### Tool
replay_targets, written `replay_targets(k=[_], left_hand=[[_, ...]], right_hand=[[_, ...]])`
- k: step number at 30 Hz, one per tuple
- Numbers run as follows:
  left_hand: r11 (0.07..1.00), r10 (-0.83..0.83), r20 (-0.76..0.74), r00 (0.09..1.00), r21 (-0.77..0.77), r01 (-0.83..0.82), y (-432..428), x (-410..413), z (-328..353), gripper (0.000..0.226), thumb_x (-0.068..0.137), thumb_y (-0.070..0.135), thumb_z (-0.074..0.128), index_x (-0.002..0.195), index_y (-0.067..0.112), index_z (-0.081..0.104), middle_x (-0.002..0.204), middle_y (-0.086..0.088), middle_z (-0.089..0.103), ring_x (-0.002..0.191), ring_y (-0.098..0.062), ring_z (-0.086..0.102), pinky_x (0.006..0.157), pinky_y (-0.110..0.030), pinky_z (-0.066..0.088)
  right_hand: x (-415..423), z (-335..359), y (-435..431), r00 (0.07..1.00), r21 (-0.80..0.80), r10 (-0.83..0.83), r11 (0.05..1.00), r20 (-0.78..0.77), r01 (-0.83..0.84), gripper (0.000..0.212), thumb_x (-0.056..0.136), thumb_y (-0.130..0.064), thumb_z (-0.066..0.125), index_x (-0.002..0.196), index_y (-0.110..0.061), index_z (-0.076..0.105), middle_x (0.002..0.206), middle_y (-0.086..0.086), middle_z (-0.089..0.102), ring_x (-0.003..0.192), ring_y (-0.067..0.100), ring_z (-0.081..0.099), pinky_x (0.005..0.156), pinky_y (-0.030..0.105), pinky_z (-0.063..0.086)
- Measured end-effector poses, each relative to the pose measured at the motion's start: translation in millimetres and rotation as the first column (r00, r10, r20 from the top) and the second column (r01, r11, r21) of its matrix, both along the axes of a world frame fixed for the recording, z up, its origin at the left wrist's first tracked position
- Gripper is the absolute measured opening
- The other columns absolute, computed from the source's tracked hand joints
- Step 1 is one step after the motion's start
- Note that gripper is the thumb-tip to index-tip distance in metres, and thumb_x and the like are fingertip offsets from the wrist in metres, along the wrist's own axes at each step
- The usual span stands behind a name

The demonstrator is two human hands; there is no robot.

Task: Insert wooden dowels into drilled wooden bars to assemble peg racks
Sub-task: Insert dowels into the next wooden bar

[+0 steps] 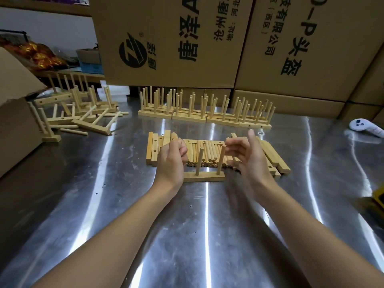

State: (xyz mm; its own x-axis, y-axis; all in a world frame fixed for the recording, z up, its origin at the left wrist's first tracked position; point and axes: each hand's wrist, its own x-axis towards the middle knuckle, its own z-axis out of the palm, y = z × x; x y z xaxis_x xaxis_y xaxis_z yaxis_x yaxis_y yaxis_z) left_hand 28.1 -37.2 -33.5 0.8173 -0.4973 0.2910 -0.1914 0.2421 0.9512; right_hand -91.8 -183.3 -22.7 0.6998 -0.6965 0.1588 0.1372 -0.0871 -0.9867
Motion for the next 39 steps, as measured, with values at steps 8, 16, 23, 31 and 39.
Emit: replay_targets(k=[8, 16, 23, 31, 39], left_hand=[[1.0, -0.014, -0.035, 0.999, -0.024, 0.013, -1.3, 3.7, -1.8, 0.026, 0.088, 0.026, 0.036, 0.064, 0.017, 0.036, 0.058, 0.001, 0.028, 0.051, -0.011, 0.022, 0.048, -0.026, 0.019], [1.0, -0.002, 0.009, 1.0, -0.018, 0.002, -2.5, 4.7, -6.0, 0.025, 0.088, 0.027, 0.039, 0.065, 0.016, 0.04, 0.059, 0.0, 0.032, 0.053, -0.014, 0.026, 0.052, -0.032, 0.022], [1.0, -0.003, 0.024, 1.0, 0.02, 0.003, 0.5, 4.1, -6.1, 0.029, 0.089, 0.028, 0.036, 0.063, 0.014, 0.036, 0.059, -0.002, 0.032, 0.054, -0.015, 0.026, 0.053, -0.033, 0.021], [0.994, 0.054, 0.091, 0.994, 0.093, -0.062, 3.9, 1.4, -6.6, 0.032, 0.093, 0.031, 0.035, 0.065, 0.016, 0.038, 0.061, 0.001, 0.036, 0.059, -0.017, 0.032, 0.057, -0.035, 0.028], [0.993, 0.031, 0.082, 0.996, 0.11, -0.04, 2.5, 3.0, -2.9, 0.029, 0.093, 0.032, 0.033, 0.069, 0.017, 0.035, 0.064, -0.001, 0.031, 0.06, -0.017, 0.028, 0.057, -0.035, 0.024]], right_hand=[[-21.1, -29.4, 4.6, 0.977, -0.609, -0.025, 0.785, -0.213, -0.113, 0.01, 0.102, -0.037, 0.068, 0.104, -0.029, 0.074, 0.097, -0.011, 0.072, 0.095, 0.01, 0.066, 0.085, 0.037, 0.055], [-25.6, -27.3, 0.5, 0.969, -0.649, -0.049, 0.751, -0.242, -0.124, 0.006, 0.094, -0.031, 0.076, 0.09, -0.028, 0.078, 0.087, -0.014, 0.073, 0.088, 0.009, 0.067, 0.078, 0.031, 0.053], [-28.7, -24.1, 2.9, 0.967, -0.657, -0.055, 0.743, -0.25, -0.128, 0.006, 0.094, -0.028, 0.078, 0.088, -0.028, 0.08, 0.081, -0.012, 0.073, 0.084, 0.012, 0.067, 0.072, 0.021, 0.048], [-30.2, -17.5, 1.4, 0.95, -0.647, -0.019, 0.737, -0.31, -0.196, 0.007, 0.096, -0.029, 0.077, 0.089, -0.03, 0.079, 0.079, -0.013, 0.072, 0.082, 0.008, 0.067, 0.071, 0.013, 0.047], [-31.5, -23.4, 0.5, 0.965, -0.648, 0.02, 0.738, -0.262, -0.191, 0.009, 0.098, -0.028, 0.075, 0.09, -0.033, 0.076, 0.083, -0.015, 0.074, 0.082, 0.011, 0.068, 0.07, 0.013, 0.046]])
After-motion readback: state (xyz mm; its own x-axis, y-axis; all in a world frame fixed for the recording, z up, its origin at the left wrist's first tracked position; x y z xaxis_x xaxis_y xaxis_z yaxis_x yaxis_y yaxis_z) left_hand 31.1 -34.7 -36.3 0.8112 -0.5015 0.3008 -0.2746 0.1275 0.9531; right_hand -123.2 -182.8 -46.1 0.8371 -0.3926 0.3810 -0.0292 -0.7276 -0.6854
